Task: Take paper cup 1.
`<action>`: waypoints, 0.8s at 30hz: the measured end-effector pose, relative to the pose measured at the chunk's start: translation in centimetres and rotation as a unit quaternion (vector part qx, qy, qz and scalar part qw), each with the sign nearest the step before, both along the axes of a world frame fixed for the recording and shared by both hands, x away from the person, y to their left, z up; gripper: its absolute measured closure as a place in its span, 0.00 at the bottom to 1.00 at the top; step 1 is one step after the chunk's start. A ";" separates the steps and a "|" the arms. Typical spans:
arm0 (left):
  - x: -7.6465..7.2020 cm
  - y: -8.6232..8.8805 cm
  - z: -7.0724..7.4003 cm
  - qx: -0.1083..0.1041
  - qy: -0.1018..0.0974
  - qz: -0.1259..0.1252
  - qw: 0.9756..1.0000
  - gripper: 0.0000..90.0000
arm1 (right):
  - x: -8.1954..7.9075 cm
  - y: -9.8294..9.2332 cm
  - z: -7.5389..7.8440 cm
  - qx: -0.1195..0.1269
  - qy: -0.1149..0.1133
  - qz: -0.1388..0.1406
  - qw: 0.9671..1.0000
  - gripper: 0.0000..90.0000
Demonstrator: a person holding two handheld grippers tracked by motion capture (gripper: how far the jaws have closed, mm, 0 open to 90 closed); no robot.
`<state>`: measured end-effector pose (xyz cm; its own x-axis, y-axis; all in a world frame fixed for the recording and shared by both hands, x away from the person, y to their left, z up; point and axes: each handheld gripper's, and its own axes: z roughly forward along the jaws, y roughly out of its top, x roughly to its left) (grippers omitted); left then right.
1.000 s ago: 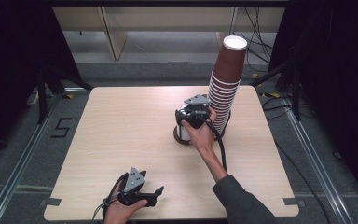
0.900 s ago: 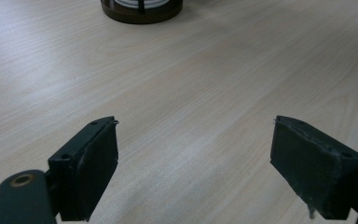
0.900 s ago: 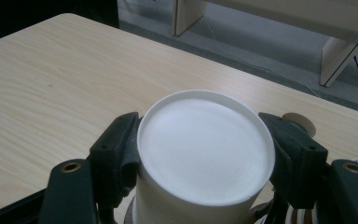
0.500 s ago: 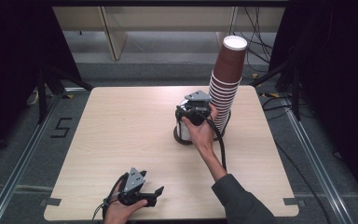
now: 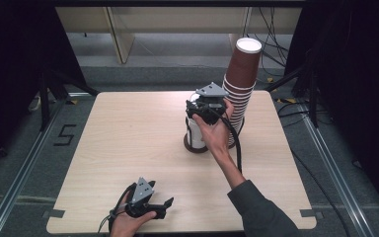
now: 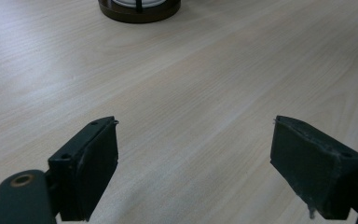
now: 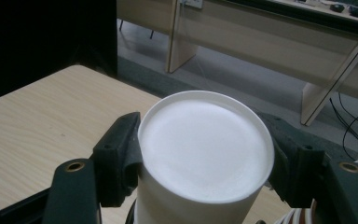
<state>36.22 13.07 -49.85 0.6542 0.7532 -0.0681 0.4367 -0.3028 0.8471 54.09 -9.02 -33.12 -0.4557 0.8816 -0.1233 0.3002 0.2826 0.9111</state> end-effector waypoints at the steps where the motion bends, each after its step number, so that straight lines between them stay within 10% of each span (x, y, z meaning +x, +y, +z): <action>1: 0.0 0.0 0.0 -0.002 0.000 -0.001 1.000 0.16 | 0.0 0.0 0.2 -0.001 -0.010 0.000 1.000 0.39; 24: 0.2 0.3 0.0 -0.002 -0.003 0.013 1.000 0.16 | -6.1 -0.8 0.8 0.030 0.024 0.122 0.992 0.39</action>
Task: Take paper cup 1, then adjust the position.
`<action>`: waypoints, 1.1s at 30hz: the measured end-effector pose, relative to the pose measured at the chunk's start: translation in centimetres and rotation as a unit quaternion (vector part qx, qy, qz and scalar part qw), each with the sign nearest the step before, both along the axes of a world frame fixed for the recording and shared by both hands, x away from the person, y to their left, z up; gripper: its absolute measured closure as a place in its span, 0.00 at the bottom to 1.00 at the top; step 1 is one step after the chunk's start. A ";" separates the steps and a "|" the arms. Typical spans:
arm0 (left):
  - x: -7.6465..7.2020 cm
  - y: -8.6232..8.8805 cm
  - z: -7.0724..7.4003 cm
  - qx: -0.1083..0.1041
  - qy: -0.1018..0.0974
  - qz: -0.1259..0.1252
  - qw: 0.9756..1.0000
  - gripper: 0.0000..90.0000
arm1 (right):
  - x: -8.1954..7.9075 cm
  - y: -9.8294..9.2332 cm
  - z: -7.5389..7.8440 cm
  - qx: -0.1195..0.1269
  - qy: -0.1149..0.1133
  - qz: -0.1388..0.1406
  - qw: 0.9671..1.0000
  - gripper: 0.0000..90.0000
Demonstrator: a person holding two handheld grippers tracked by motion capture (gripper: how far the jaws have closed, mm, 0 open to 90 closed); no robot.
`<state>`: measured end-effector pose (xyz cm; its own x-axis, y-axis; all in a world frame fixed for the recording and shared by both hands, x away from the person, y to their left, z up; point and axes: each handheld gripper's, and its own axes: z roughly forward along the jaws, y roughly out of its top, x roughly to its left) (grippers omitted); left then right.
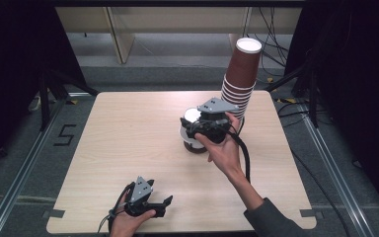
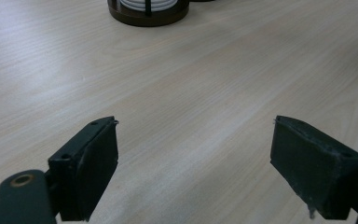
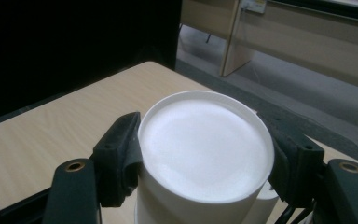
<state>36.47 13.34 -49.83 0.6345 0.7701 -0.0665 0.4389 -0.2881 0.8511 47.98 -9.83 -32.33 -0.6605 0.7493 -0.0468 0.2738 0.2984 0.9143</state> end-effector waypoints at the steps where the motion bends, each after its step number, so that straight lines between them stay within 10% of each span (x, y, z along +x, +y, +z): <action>1: 0.0 0.0 0.0 -0.003 -0.001 0.001 1.000 0.16 | -0.3 -0.1 -0.1 -0.003 0.003 0.005 1.000 0.39; 33: -0.1 0.0 0.4 -0.058 -0.019 -0.005 0.998 0.16 | -5.2 0.8 -5.6 -0.010 0.047 0.099 0.994 0.39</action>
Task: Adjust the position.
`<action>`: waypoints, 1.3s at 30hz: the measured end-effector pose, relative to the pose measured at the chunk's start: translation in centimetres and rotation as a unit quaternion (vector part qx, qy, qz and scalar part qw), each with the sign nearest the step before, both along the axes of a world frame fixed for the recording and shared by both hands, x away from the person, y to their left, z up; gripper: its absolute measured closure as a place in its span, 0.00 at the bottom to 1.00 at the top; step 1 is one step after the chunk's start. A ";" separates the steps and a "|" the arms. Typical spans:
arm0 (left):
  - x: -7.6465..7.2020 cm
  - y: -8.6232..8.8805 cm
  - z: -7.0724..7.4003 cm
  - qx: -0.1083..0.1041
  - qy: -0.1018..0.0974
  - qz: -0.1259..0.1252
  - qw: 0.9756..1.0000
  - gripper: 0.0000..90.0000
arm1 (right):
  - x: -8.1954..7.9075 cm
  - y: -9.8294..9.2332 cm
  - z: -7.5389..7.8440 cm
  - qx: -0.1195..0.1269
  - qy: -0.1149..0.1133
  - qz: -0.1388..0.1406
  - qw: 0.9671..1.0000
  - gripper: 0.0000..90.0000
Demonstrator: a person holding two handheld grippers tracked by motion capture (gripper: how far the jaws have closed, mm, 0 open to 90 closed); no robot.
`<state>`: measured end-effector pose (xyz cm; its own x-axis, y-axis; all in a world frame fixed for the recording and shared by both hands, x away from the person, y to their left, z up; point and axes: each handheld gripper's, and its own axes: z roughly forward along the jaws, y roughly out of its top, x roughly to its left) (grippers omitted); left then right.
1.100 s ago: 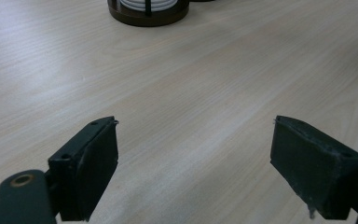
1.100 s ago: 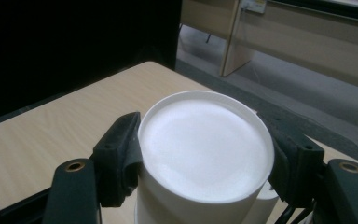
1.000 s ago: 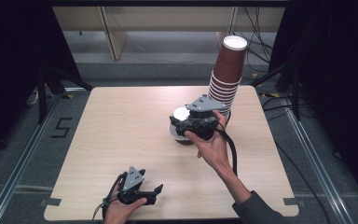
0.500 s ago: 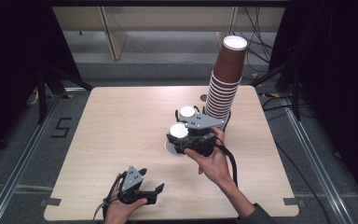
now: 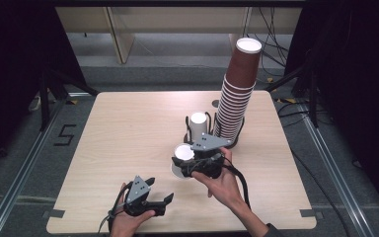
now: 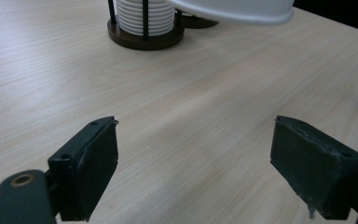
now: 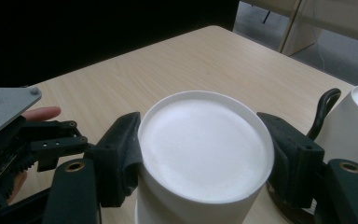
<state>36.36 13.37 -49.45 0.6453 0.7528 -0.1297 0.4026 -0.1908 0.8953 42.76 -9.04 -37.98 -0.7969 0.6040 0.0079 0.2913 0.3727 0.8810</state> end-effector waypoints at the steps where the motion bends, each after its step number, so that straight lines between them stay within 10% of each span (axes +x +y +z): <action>1: -0.1 0.0 0.1 -0.002 0.001 0.001 1.000 0.16 | 0.0 0.0 0.0 0.002 0.000 0.005 1.000 0.39; 39: -0.1 -1.0 0.4 -0.033 -0.041 -0.033 0.998 0.15 | -1.6 2.6 -1.6 0.023 0.042 0.081 0.996 0.39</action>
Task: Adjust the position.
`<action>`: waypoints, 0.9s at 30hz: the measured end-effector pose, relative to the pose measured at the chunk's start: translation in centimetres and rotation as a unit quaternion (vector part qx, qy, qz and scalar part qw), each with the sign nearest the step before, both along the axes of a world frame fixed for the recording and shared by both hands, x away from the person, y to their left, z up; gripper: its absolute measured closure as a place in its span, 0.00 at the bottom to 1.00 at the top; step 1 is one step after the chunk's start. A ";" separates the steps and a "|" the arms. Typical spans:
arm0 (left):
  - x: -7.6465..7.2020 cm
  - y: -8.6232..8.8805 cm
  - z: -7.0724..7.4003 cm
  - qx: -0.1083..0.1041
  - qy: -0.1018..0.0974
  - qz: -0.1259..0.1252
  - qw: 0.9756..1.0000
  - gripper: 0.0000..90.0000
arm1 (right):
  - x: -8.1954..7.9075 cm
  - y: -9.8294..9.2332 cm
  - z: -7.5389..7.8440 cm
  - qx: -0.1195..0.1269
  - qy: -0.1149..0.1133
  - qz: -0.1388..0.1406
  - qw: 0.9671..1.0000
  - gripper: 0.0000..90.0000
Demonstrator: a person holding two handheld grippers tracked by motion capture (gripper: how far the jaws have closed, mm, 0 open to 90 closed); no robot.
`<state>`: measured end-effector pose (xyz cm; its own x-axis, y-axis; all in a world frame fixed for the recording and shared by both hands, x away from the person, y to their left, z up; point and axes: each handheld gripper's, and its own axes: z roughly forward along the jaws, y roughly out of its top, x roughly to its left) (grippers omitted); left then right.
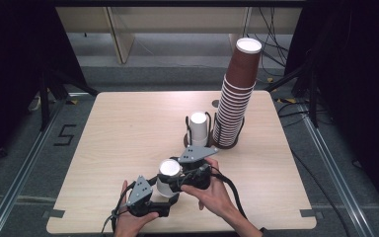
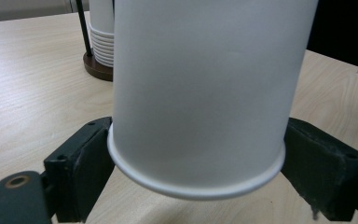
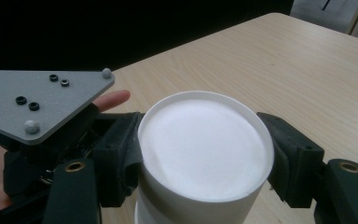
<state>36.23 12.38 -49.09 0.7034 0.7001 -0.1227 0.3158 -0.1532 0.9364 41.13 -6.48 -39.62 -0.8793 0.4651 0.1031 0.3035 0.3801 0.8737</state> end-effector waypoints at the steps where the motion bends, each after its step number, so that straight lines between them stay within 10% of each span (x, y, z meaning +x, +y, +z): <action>1: 0.0 0.0 0.0 0.000 0.000 0.000 1.000 0.14 | 0.0 0.0 0.0 0.001 -0.001 0.001 1.000 0.39; 15: -0.4 0.1 0.9 0.038 -0.051 -0.025 0.998 0.24 | -0.1 -0.8 0.2 0.032 0.044 0.020 0.998 0.36; 27: -0.5 0.2 1.2 0.074 -0.058 -0.058 0.994 0.26 | 0.1 -2.7 0.6 -0.020 0.047 0.052 0.997 0.24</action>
